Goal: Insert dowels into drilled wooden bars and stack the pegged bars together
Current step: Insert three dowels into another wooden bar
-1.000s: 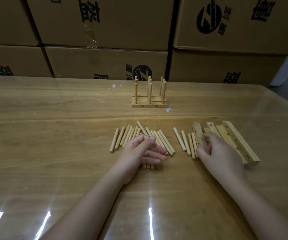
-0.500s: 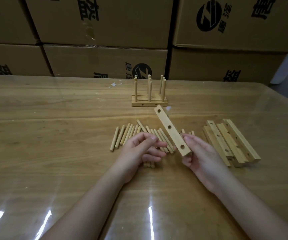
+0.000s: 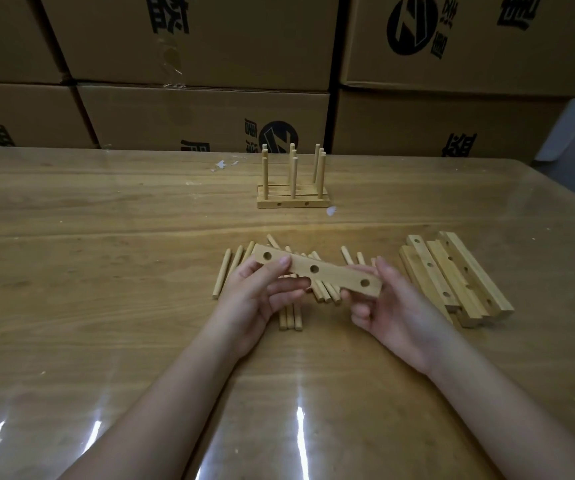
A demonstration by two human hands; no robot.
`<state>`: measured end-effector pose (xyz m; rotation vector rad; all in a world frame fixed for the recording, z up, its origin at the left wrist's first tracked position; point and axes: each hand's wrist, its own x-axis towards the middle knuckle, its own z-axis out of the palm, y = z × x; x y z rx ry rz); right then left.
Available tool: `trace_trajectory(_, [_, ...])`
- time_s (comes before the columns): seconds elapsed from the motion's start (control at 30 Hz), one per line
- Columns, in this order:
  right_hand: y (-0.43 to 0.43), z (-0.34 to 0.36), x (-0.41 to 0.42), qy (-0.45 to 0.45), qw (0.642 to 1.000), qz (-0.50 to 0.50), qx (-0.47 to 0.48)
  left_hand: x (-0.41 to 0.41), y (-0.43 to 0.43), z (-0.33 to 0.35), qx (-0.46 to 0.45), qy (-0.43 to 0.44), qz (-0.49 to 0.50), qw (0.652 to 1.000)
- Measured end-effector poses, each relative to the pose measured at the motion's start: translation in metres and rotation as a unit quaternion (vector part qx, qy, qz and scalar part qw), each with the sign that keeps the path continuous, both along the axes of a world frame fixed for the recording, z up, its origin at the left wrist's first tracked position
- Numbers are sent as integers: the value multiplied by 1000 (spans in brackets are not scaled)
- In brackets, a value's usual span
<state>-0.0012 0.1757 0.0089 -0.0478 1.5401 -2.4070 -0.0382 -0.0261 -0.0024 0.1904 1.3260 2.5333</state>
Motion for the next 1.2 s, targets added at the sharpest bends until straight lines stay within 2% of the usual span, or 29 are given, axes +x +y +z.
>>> trace_trajectory(0.13, [7, -1, -5, 31, 993, -115, -21, -1, -1, -2, -17, 10, -5, 1000])
trace_trajectory(0.3, [12, 1, -5, 42, 973, -223, -47, 2, 3, -2, -94, 39, -45, 994])
trace_trajectory(0.43, [10, 4, -6, 42, 970, -230, -61, 5, 3, -1, -164, 62, -75, 982])
trace_trajectory(0.6, [12, 5, -6, 50, 972, -214, -84, 7, 0, 2, -195, 85, -115, 970])
trace_trajectory(0.73, [12, 8, -6, 81, 983, -160, -37, 8, 1, 2, -181, 94, -117, 972])
trace_trajectory(0.8, [15, 7, -6, 95, 978, -184, 33, 6, 1, 1, -138, 78, -95, 983])
trace_trajectory(0.83, [18, 5, -6, 106, 962, -225, 117, 5, 0, 0, -114, 69, -86, 987])
trace_trajectory(0.87, [21, 1, -8, 123, 926, -271, 233, 3, -2, -1, -90, 62, -79, 991])
trace_trajectory(0.9, [23, -3, -8, 148, 874, -303, 349, 2, -3, -1, -69, 57, -76, 993])
trace_trajectory(0.97, [23, -10, -9, 204, 786, -301, 501, 1, -5, -2, -40, 50, -73, 995])
trace_trajectory(1.1, [19, -22, -12, 230, 663, -241, 670, -1, -5, -3, -21, 26, -67, 997])
trace_trajectory(1.2, [18, -22, -12, 215, 621, -213, 723, -1, -5, -3, -21, 33, -66, 997])
